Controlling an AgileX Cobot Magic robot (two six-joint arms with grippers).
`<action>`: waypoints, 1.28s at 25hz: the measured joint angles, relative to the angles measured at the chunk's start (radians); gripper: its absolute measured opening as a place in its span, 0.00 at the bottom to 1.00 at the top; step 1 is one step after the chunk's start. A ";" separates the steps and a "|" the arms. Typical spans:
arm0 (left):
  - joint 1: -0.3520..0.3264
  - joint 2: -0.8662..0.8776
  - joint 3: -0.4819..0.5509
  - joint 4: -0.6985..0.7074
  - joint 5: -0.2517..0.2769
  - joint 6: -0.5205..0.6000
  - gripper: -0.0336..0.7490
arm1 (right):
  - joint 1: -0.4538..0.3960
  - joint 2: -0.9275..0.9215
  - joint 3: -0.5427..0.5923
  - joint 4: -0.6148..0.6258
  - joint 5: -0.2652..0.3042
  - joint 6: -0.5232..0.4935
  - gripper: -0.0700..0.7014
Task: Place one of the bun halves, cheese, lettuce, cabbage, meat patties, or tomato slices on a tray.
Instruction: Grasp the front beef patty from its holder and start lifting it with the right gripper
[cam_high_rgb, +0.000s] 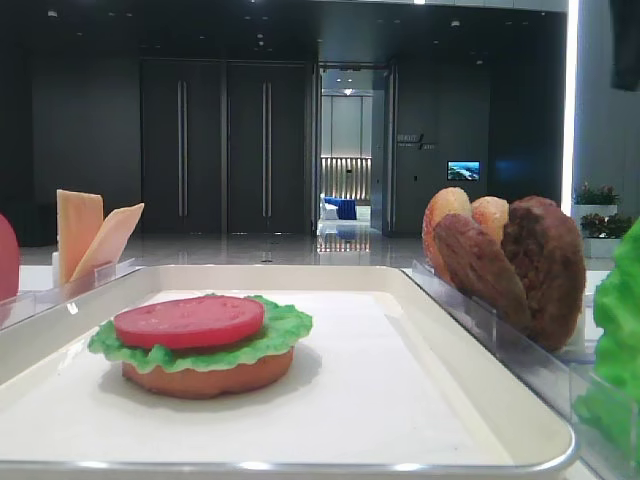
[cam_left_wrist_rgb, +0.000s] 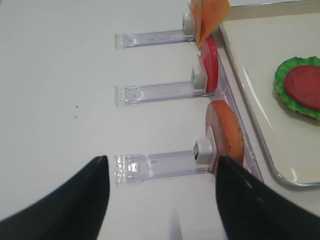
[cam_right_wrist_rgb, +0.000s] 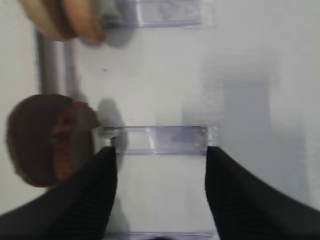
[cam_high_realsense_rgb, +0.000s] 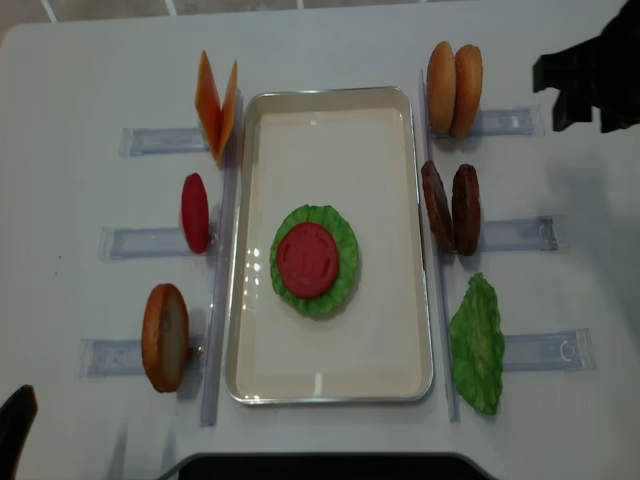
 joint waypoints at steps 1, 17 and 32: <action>0.000 0.000 0.000 0.000 0.000 0.000 0.69 | 0.038 0.001 -0.012 -0.009 0.002 0.035 0.58; 0.000 0.000 0.000 0.000 0.000 0.000 0.62 | 0.356 0.288 -0.258 -0.051 0.092 0.261 0.58; 0.000 0.000 0.000 0.000 0.000 0.000 0.51 | 0.361 0.423 -0.258 -0.052 0.105 0.268 0.58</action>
